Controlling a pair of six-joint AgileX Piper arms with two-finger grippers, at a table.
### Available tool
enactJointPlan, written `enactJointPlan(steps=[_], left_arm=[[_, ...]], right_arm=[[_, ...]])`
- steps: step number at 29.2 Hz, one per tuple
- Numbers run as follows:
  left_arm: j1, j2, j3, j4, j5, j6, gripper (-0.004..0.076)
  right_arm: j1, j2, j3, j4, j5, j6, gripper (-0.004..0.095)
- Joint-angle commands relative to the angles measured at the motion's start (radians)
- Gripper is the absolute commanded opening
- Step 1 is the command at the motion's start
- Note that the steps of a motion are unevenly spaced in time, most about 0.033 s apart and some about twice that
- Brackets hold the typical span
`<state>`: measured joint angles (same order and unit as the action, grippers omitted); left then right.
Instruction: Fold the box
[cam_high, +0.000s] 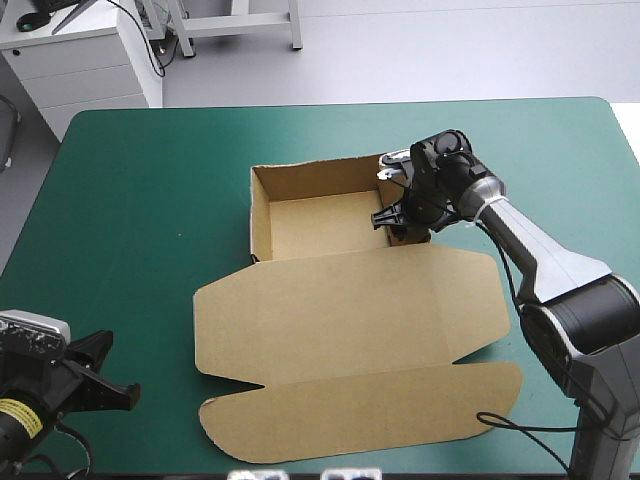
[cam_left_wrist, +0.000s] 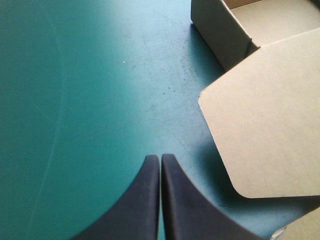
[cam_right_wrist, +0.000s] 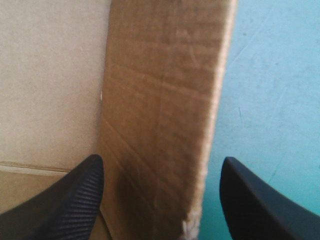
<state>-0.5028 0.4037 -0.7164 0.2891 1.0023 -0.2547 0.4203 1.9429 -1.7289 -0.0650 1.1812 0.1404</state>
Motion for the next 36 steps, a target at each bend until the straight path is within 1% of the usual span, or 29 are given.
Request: enactJointPlan(steps=[1, 3, 4, 5, 6, 7, 9, 10, 12, 15, 16, 19, 22, 26, 29, 32, 36], left_arm=[[-0.004, -0.024, 0.045, 0.001, -0.116, -0.002, -0.0008], [-0.004, -0.029, 0.073, 0.001, -0.123, -0.002, -0.0008], [-0.004, -0.032, 0.087, 0.001, -0.128, -0.008, -0.0008], [-0.004, -0.032, 0.097, 0.001, -0.138, -0.013, -0.0008], [-0.004, -0.032, 0.112, 0.001, -0.153, -0.016, -0.0008], [-0.004, -0.032, 0.123, -0.003, -0.175, -0.016, -0.0008], [-0.004, -0.032, 0.129, -0.003, -0.2, -0.016, -0.0008], [-0.004, -0.032, 0.129, -0.003, -0.212, -0.016, -0.0008], [-0.004, -0.032, 0.129, -0.003, -0.235, -0.016, -0.0008], [-0.004, -0.032, 0.129, -0.003, -0.254, -0.016, -0.0008], [-0.004, -0.032, 0.129, -0.003, -0.254, -0.016, -0.0008], [-0.004, -0.032, 0.129, -0.003, -0.254, -0.016, -0.0008], [-0.004, -0.032, 0.129, -0.001, -0.248, -0.016, -0.0008], [-0.004, -0.032, 0.129, 0.001, -0.24, -0.016, -0.0008], [-0.004, -0.032, 0.129, 0.003, -0.239, -0.016, -0.0008], [-0.004, -0.032, 0.129, 0.001, -0.241, -0.016, -0.0008], [-0.004, -0.032, 0.129, 0.001, -0.248, -0.016, -0.0008]], right_arm=[[-0.002, -0.04, -0.021, -0.008, -0.015, -0.008, 0.0611], [-0.002, -0.031, -0.021, -0.004, 0.002, -0.008, 0.0566], [-0.002, -0.028, -0.021, -0.004, 0.01, -0.008, 0.0519], [-0.002, -0.024, -0.021, -0.004, 0.018, -0.008, 0.0452], [-0.002, -0.022, -0.021, -0.004, 0.026, -0.008, 0.0366], [-0.002, -0.022, -0.021, -0.012, 0.028, -0.008, 0.0181], [-0.002, -0.022, -0.023, -0.019, 0.02, -0.008, -0.0026], [-0.002, -0.024, -0.023, -0.036, 0.015, -0.008, -0.0009], [-0.002, -0.024, -0.025, -0.079, 0.02, -0.008, -0.0019], [-0.005, -0.025, -0.051, -0.152, 0.067, -0.008, -0.0019], [-0.01, -0.033, -0.061, -0.165, 0.067, -0.008, -0.0019], [-0.041, -0.062, -0.099, -0.156, 0.067, -0.012, -0.0019], [-0.088, -0.1, -0.156, -0.156, 0.067, -0.046, -0.0019], [-0.196, -0.166, -0.222, -0.171, 0.067, -0.072, -0.0019], [-0.297, -0.207, -0.239, -0.218, 0.065, -0.072, -0.0019], [-0.387, -0.225, -0.241, -0.255, 0.065, -0.072, -0.0019], [-0.506, -0.218, -0.241, -0.257, 0.06, -0.072, -0.0019]])
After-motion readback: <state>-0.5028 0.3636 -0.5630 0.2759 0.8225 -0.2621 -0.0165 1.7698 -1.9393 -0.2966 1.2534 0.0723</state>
